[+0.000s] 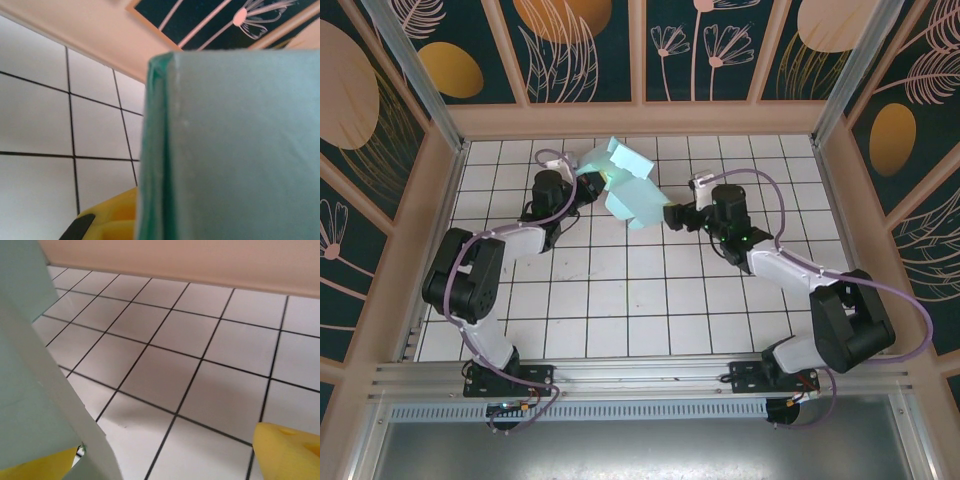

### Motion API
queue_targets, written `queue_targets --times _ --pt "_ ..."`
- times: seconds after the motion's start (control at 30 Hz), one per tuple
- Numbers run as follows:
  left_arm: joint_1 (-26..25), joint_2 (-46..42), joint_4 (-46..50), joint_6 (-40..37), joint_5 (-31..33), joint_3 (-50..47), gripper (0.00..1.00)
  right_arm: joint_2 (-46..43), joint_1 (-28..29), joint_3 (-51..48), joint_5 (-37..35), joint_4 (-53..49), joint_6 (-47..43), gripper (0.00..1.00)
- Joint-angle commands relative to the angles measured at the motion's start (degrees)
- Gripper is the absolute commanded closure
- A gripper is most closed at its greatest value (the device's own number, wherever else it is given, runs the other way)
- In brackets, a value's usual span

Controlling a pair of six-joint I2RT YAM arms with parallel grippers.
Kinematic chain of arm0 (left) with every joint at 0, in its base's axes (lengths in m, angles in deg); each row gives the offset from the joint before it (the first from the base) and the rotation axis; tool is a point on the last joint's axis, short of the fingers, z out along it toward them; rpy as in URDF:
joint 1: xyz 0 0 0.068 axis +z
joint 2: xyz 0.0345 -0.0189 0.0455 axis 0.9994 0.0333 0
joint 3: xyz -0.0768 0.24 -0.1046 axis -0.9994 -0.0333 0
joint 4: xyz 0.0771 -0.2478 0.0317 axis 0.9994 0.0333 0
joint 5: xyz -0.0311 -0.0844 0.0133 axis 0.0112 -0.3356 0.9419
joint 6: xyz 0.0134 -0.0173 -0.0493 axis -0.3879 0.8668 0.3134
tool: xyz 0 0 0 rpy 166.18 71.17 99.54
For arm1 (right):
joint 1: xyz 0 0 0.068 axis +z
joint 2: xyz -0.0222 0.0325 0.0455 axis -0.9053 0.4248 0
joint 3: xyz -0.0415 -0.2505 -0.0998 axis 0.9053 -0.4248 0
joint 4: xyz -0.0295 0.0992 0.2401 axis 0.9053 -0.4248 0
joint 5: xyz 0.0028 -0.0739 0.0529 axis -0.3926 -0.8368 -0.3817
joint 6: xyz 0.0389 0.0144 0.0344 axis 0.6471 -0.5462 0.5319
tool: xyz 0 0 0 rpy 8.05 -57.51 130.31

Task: Fold the paper box

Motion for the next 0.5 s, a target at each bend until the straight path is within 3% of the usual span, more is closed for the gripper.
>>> queue_targets --times 0.0,0.33,0.47 --pt "0.14 2.05 -2.27 1.71 -12.27 4.10 1.00 0.71 -1.87 -0.16 -0.02 6.17 -0.45 0.09" --pt "0.16 0.40 4.48 -6.02 -21.08 7.07 1.00 4.28 -5.25 6.04 -0.92 6.20 -2.12 0.10" --pt "0.26 -0.27 6.92 -8.89 -21.69 7.57 1.00 3.75 -5.44 7.55 2.40 3.15 -1.49 0.10"
